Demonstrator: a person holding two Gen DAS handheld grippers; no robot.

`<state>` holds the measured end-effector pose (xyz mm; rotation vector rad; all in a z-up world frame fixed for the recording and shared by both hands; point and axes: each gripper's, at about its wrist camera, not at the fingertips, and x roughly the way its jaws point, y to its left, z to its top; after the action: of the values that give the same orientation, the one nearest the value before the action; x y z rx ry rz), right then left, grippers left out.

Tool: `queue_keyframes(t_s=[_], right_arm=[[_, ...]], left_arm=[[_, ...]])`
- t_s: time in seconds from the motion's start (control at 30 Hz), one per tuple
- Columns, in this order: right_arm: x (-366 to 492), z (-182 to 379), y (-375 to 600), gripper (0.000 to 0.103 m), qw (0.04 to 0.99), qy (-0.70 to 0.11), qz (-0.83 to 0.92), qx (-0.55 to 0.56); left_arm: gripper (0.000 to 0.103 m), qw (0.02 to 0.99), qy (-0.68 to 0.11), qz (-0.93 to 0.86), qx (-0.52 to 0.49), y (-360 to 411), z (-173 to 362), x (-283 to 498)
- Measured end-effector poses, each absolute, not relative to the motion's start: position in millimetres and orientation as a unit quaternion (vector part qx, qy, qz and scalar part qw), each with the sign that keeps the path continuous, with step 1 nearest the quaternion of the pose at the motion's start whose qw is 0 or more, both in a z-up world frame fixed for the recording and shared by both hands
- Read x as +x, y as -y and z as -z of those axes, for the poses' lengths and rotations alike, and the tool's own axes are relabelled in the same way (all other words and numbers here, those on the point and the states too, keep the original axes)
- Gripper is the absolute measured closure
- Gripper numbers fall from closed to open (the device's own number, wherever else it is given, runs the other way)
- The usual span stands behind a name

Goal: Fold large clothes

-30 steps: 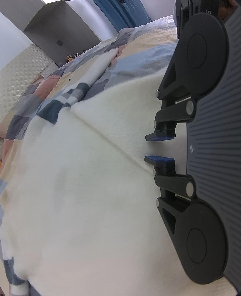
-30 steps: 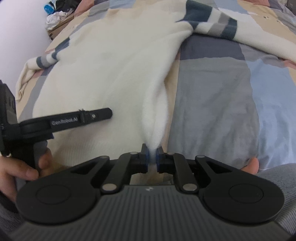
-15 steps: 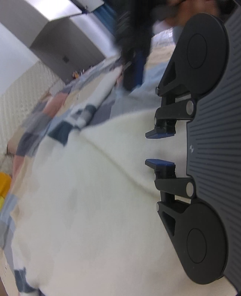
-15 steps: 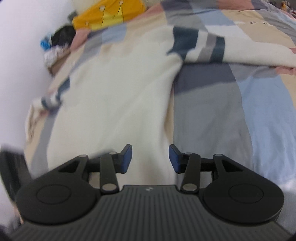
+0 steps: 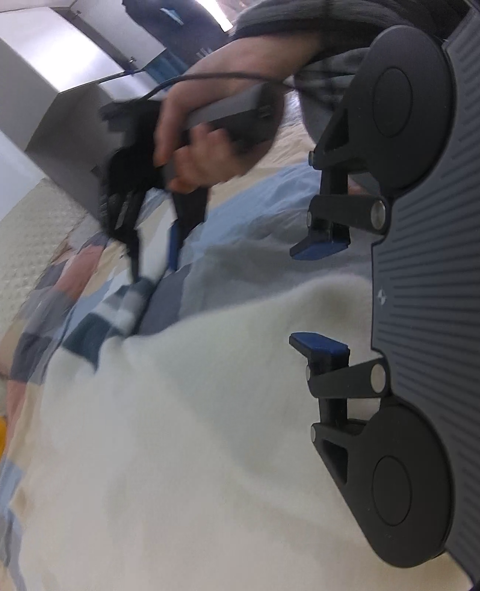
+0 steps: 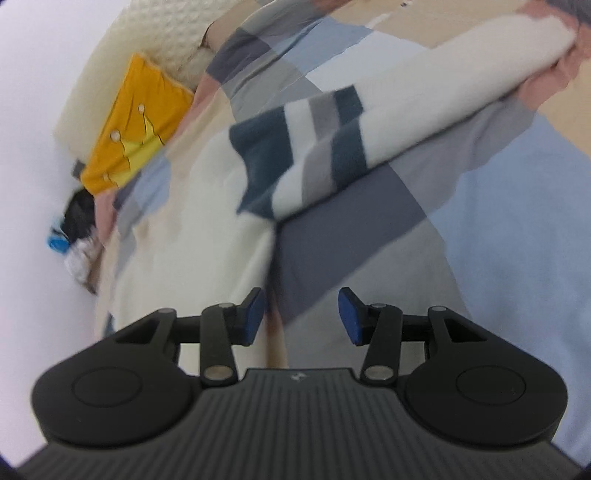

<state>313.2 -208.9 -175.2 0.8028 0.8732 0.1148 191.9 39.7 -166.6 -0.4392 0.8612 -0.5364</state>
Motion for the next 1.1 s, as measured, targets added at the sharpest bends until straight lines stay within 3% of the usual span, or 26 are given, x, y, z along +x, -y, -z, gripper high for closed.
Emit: queue_keyframes(t_s=[0.1, 0.33, 0.67, 0.77, 0.93, 1.0, 1.03, 1.1], right_arm=[[332.8, 187.2, 220.0, 0.054, 0.809, -0.411, -0.044, 0.418], [374.2, 219.3, 249.0, 0.054, 0.794, -0.374, 0.013, 0.479], [395.6, 239.7, 264.1, 0.055, 0.785, -0.32, 0.033, 0.53], [395.3, 242.9, 272.8, 0.057, 0.781, -0.309, 0.061, 0.539], [393.4, 246.3, 290.7, 0.061, 0.787, -0.281, 0.102, 0.54], [394.1, 246.8, 295.3, 0.07, 0.786, -0.279, 0.103, 0.542], [393.7, 245.8, 297.6, 0.079, 0.787, -0.277, 0.104, 0.542], [392.6, 241.2, 301.0, 0.087, 0.791, -0.267, 0.113, 0.539]], left_arm=[[0.053, 0.846, -0.424, 0.258, -0.195, -25.1, 176.4, 195.1], [0.039, 0.851, -0.436, 0.248, -0.158, -4.8, 190.0, 196.1], [0.04, 0.858, -0.447, 0.239, -0.086, 10.0, 191.7, 186.3], [0.046, 0.861, -0.451, 0.231, -0.052, 14.8, 190.8, 182.0], [0.076, 0.865, -0.456, 0.205, -0.049, 8.6, 191.6, 183.8], [0.084, 0.866, -0.455, 0.201, -0.055, 5.7, 191.5, 186.7], [0.087, 0.868, -0.45, 0.203, -0.056, 4.2, 190.2, 185.1], [0.089, 0.87, -0.441, 0.211, -0.056, 5.1, 185.7, 184.2]])
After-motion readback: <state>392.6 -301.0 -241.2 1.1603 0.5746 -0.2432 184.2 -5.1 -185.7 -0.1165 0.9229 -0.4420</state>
